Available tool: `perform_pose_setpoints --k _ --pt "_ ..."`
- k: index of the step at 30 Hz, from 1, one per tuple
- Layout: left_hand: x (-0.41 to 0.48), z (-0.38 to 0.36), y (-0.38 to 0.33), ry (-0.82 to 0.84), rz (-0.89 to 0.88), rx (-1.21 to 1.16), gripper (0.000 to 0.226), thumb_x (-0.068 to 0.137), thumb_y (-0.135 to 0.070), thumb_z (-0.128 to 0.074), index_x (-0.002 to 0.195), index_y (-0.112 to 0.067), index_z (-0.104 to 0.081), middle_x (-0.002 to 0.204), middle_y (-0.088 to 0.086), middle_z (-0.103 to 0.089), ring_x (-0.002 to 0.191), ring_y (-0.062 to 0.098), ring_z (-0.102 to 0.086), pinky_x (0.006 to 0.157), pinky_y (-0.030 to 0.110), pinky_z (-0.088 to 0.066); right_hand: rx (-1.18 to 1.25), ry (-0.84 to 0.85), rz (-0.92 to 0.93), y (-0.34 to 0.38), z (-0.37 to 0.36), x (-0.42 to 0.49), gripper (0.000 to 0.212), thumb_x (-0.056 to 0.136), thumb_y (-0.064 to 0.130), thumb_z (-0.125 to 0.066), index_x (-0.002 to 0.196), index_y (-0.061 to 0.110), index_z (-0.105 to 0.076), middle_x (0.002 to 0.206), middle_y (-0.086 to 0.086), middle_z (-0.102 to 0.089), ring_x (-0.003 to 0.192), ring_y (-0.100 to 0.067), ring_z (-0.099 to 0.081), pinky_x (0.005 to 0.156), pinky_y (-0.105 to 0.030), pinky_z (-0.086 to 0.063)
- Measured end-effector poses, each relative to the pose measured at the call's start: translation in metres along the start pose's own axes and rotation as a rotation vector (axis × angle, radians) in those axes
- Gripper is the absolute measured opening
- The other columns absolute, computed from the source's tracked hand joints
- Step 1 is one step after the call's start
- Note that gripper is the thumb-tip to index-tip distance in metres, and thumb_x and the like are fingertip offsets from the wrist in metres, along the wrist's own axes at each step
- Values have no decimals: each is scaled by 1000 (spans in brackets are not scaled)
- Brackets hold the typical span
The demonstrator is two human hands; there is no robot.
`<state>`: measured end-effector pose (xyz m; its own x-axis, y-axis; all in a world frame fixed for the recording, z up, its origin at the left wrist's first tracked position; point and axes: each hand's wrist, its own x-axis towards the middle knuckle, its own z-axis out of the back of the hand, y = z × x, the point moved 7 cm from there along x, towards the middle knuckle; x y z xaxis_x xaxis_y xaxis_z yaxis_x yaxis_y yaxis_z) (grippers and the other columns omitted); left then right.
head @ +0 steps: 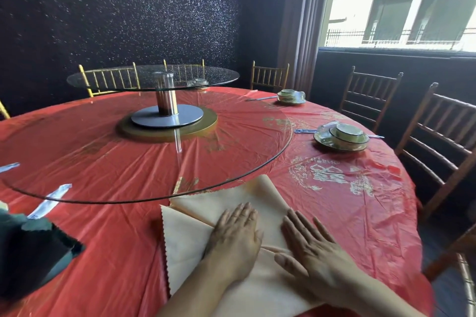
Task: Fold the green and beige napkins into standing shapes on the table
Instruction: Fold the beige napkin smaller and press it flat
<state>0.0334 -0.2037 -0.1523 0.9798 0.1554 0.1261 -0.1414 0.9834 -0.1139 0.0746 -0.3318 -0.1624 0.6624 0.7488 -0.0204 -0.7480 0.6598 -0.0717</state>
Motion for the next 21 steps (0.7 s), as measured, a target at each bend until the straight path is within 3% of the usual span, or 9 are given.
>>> perform_pose_setpoints --k 3,6,9,10,13,14,16,19,21 --pt "-1 0 3 -5 15 -25 104 55 -49 23 148 -15 -8 158 -2 -1 144 7 3 115 29 8 26 -24 -6 -18 -3 -21 74 92 64 -14 136 11 -40 134 0 -49 142 -13 -10 105 -32 -14" --pt "-1 2 0 -23 -2 -50 104 55 -49 24 149 -15 -6 158 -2 0 144 7 4 114 29 9 4 -5 -61 -28 9 -32 87 87 71 -5 147 8 -13 142 -4 -41 141 -2 10 109 -29 -6" --pt "-1 3 -1 -36 -9 -48 102 58 -51 23 149 -16 -7 158 -2 -1 144 7 4 115 30 8 161 -23 57 -11 33 -9 120 45 86 31 141 15 18 148 4 22 126 10 34 102 -12 26" --pt "-2 2 1 -58 -1 -48 99 63 -53 22 148 -16 -11 158 -3 -3 144 8 1 115 30 6 217 -16 87 -3 36 5 126 35 85 35 141 19 18 146 9 26 127 7 33 102 -12 27" --pt "-1 -1 4 -78 18 -17 69 87 -46 -9 125 -15 -58 139 -3 -48 129 8 -45 107 29 -35 211 20 135 14 21 53 141 29 85 36 148 17 4 155 5 12 132 2 21 112 -25 16" --pt "-1 -6 6 -66 7 -13 57 84 -41 -24 106 -17 -71 121 -5 -64 114 6 -58 95 28 -47 200 19 123 15 17 67 142 29 84 36 148 17 2 156 3 9 135 0 19 114 -28 13" --pt "0 -11 5 -65 -22 41 49 82 -39 -31 90 -20 -76 104 -7 -72 100 4 -66 90 28 -48 185 26 83 11 13 90 132 40 84 32 148 16 1 157 1 7 141 -6 13 116 -33 11" --pt "-1 -9 7 -91 9 82 69 98 -36 -7 94 -20 -75 104 -7 -72 100 6 -66 92 31 -34 150 98 14 4 10 113 79 89 65 -3 148 13 -1 157 -1 5 143 -11 8 117 -37 10" --pt "0 -7 7 -104 16 127 75 97 -36 -1 97 -20 -74 105 -8 -72 100 5 -66 92 29 -31 151 101 -25 -1 11 125 71 94 58 -12 148 13 -3 157 -1 3 144 -12 7 116 -39 11"
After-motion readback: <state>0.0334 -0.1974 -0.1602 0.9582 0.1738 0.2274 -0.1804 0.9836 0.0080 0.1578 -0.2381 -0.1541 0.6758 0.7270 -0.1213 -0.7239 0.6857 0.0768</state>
